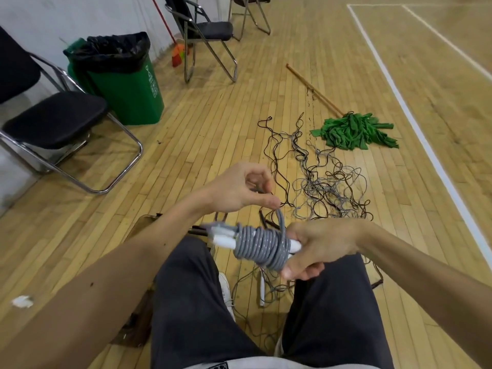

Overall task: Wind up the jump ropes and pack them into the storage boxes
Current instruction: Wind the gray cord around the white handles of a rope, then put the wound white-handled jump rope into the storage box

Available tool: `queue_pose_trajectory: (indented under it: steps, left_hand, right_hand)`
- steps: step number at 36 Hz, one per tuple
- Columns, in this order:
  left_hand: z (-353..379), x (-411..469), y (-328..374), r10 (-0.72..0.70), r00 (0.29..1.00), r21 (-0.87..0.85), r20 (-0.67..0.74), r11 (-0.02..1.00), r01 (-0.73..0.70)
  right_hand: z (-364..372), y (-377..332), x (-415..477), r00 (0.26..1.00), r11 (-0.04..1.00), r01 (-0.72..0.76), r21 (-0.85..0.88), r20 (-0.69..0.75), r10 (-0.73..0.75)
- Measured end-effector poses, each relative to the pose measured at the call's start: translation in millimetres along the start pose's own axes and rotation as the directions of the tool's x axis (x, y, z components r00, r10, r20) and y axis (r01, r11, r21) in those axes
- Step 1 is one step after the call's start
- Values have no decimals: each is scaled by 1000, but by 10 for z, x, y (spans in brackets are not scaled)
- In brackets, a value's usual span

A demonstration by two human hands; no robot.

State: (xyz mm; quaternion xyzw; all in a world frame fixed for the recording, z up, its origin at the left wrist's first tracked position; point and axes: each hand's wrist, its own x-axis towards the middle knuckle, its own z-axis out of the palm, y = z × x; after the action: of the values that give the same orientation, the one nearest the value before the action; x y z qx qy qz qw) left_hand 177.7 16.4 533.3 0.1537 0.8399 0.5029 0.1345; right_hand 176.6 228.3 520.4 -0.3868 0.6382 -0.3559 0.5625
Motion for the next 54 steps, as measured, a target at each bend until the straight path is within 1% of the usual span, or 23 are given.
queue_pose_trajectory:
  steps: [2,5,6,8,11,13,15,19,23,26,29,31,33,35,36,38,41,44,46,48,52,54]
  left_hand:
    - [20,-32,-148,-7,1000,-102,-20,995,4]
    - [31,-127,-338,4,1000,-215,2,977,-4]
    - [42,-161,-366,-32,999,-201,-5,979,31]
    - [59,-233,-385,-184,979,-123,-92,977,172]
    - [154,-273,-366,-177,975,-217,-135,965,146]
    - [190,-289,-367,-204,965,-230,-164,959,164]
    - [184,-324,-408,-240,957,-247,-165,949,196]
    - [159,-385,-460,-324,939,-305,-112,911,278]
    - [112,-404,-548,-411,904,-445,-116,835,322]
    - [66,-446,-639,-458,883,-580,-106,750,319]
    - [26,-479,-753,-510,853,-673,-111,670,313]
    - [10,-505,-833,-559,822,-718,-106,615,326]
    - [-10,-538,-914,-606,788,-765,-107,556,324]
    - [-38,-581,-975,-640,758,-795,-123,521,311]
    - [-65,-599,-1017,-653,745,-804,-135,512,303]
    - [-146,-675,-1107,-672,723,-837,-161,481,261]
    - [-310,-849,-1304,-718,671,-875,-185,431,221]
    - [-427,-1084,-1548,-752,620,-861,-222,450,238]
    - [-469,-1224,-1701,-770,586,-835,-251,479,271]
    - [-519,-1351,-1886,-792,548,-840,-271,472,267]
    - [-667,-1588,-2298,-830,496,-918,-254,368,145]
    - [-674,-1699,-2487,-847,469,-931,-250,343,123]
  right_hand:
    - [-28,-25,3,997,997,61,54,-44,-59]
    - [-104,-37,28,985,987,137,81,-119,-127]
    - [-138,-34,35,979,986,149,79,-149,-136]
    - [-204,-27,55,970,985,149,84,-205,-130]
    - [-294,4,71,955,988,120,96,-284,-88]
    - [-341,23,92,939,988,110,108,-336,-68]
    - [-379,51,138,917,990,83,110,-398,-33]
    - [-410,107,292,854,997,-20,77,-518,57]
    - [-429,97,533,773,973,-193,-130,-631,69]
    - [-433,63,756,721,944,-262,-200,-691,54]
    - [-360,32,996,688,887,-343,-309,-725,14]
    - [-261,16,1172,652,821,-437,-367,-758,8]
    - [-155,3,1361,599,697,-577,-426,-801,7]
    - [-62,-6,1539,576,564,-660,-496,-816,-43]
    - [-30,-16,1631,577,542,-666,-513,-815,-61]
    - [25,-57,1828,614,568,-629,-531,-788,-56]
    - [74,-138,2123,722,632,-527,-567,-691,-18]
    - [110,-218,2402,816,681,-426,-596,-578,6]
    - [116,-247,2578,856,693,-402,-599,-515,52]
    - [124,-268,2800,884,696,-372,-614,-462,65]
    - [135,-248,3342,949,674,-271,-687,-308,67]
    - [141,-183,3574,957,694,-255,-674,-276,84]
